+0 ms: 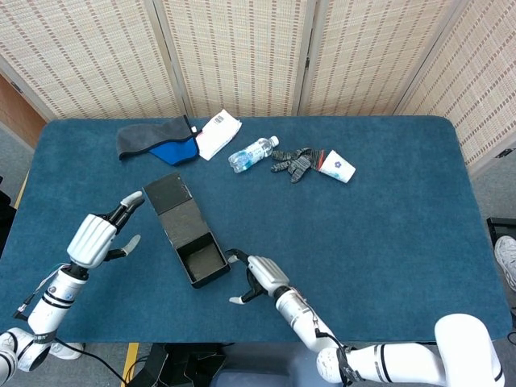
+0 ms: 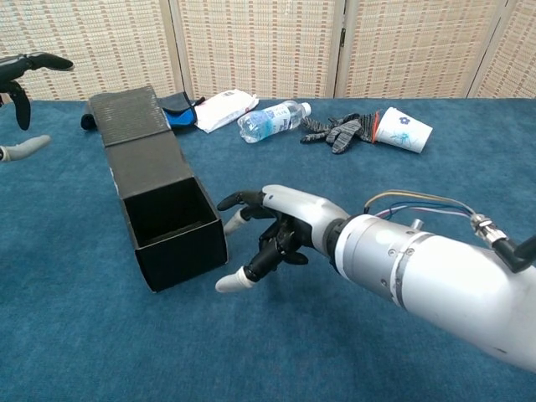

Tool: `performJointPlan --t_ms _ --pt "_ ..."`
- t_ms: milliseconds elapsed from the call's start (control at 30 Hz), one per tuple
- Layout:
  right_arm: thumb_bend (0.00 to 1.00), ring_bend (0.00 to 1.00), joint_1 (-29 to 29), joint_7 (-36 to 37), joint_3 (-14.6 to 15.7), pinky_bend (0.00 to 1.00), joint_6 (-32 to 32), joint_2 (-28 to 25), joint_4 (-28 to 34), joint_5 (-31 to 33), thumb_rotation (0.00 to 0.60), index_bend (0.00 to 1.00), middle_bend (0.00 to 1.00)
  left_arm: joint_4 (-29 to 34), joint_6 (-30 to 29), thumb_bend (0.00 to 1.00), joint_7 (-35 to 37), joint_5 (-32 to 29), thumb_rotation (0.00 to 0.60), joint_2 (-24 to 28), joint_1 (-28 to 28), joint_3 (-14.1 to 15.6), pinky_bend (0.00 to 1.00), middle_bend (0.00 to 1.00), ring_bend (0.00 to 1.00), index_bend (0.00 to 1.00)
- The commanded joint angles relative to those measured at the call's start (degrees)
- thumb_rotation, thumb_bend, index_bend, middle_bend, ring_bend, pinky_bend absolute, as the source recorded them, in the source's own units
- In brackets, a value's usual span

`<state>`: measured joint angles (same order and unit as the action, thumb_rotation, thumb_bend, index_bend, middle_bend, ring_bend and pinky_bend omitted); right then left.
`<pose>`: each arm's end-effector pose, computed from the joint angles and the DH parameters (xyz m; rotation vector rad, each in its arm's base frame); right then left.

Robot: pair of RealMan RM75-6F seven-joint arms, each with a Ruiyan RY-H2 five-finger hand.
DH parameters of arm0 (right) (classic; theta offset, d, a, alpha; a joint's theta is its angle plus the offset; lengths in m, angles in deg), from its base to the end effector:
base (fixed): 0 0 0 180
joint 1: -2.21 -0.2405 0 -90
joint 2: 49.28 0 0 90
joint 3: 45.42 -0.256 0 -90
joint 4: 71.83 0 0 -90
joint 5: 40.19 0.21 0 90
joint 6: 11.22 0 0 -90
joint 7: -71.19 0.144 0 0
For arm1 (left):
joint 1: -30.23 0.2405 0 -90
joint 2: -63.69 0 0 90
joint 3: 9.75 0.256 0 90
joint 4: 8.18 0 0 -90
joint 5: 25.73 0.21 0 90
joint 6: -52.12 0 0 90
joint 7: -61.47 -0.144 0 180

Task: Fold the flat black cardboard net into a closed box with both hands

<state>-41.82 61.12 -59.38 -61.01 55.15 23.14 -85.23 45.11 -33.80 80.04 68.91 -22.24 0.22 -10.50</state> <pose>-0.0594 -0.2660 -0.1079 1.7643 -1.8555 1.0814 -0.2652 0.3212 0.0862 -1.7436 -0.5792 -1.2678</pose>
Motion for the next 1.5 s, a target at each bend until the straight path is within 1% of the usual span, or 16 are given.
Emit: performJointPlan --t_ms 33,167,300,400,467,500,567,667,767,867,1000,1233,1333,1500 --pt "0.00 0.74 -0.86 0.35 0.52 0.90 2.25 -0.97 0.65 -0.28 0.600 0.11 0.23 0.52 0.08 0.36 -0.38 -0.07 0.600 0.35 0.18 -0.12 0.82 0.06 0.51 0.08" --pt "0.00 0.74 -1.56 2.59 0.07 0.90 5.29 -1.52 0.17 -1.06 0.600 0.11 0.23 1.56 1.10 0.36 -0.54 -0.66 0.600 0.97 0.45 -0.21 0.82 0.06 0.51 0.08" --pt "0.00 0.74 -1.05 3.05 0.47 0.90 4.22 -2.79 0.63 -3.09 0.600 0.11 0.23 4.31 3.51 0.36 0.32 -2.11 0.600 2.36 0.85 -0.17 0.82 0.06 0.52 0.08" --pt "0.00 0.74 -0.05 3.78 0.28 0.90 3.08 -5.84 2.90 -5.17 0.600 0.11 0.23 6.88 6.23 0.33 2.44 -3.49 0.600 3.68 1.03 -0.01 0.82 0.06 0.56 0.06" --pt "0.00 0.74 0.78 4.35 -0.18 0.90 2.13 -8.81 5.05 -6.91 0.600 0.11 0.23 9.26 9.43 0.29 5.59 -3.78 0.600 5.40 0.55 0.86 0.82 0.05 0.56 0.03" --pt "0.00 0.74 1.23 4.70 -0.39 0.90 1.69 -10.19 6.06 -7.56 0.600 0.11 0.23 10.43 10.91 0.25 6.84 -4.07 0.600 6.26 0.37 1.19 0.82 0.03 0.57 0.01" --pt "0.00 0.74 2.34 5.64 -0.93 0.90 0.66 -13.51 8.46 -8.67 0.600 0.11 0.23 12.87 14.13 0.20 9.85 -3.93 0.600 8.50 -0.31 2.28 0.82 0.01 0.58 0.00" --pt "0.00 0.74 3.84 7.06 -1.88 0.90 -1.06 -17.48 11.08 -9.80 0.600 0.11 0.23 14.46 17.59 0.16 15.19 -2.60 0.600 10.86 -1.46 4.04 0.82 0.00 0.57 0.00" --pt "0.00 0.74 4.90 9.08 -3.07 0.90 -2.22 -19.91 12.85 -10.23 0.600 0.11 0.23 14.63 20.34 0.14 20.94 -1.48 0.600 11.52 -2.41 5.58 0.82 0.00 0.57 0.00" --pt "0.00 0.74 5.71 10.53 -4.01 0.90 -3.59 -21.91 14.26 -11.40 0.600 0.11 0.23 13.89 22.49 0.13 27.03 -0.44 0.600 10.66 -3.27 6.83 0.82 0.00 0.57 0.00" --pt "0.00 0.74 6.23 11.47 -4.48 0.90 -4.64 -23.45 15.46 -12.06 0.600 0.11 0.23 11.58 23.55 0.13 31.98 0.90 0.600 8.50 -3.92 7.92 0.83 0.00 0.57 0.00" --pt "0.00 0.74 7.11 12.50 -4.20 0.90 -6.42 -24.76 16.45 -12.77 0.600 0.11 0.23 7.20 24.12 0.13 35.30 1.93 0.600 3.79 -4.00 9.04 0.83 0.00 0.56 0.00" --pt "0.00 0.74 7.40 12.66 -3.88 0.90 -6.98 -25.11 16.81 -13.50 0.600 0.11 0.23 4.96 24.14 0.13 36.22 2.01 0.600 1.60 -4.10 9.00 0.83 0.00 0.55 0.00" --pt "0.00 0.74 7.73 12.51 -3.18 0.90 -7.80 -25.41 16.96 -14.11 0.600 0.11 0.23 1.60 23.61 0.13 39.69 2.51 0.600 -1.61 -4.49 9.08 0.84 0.00 0.55 0.00"
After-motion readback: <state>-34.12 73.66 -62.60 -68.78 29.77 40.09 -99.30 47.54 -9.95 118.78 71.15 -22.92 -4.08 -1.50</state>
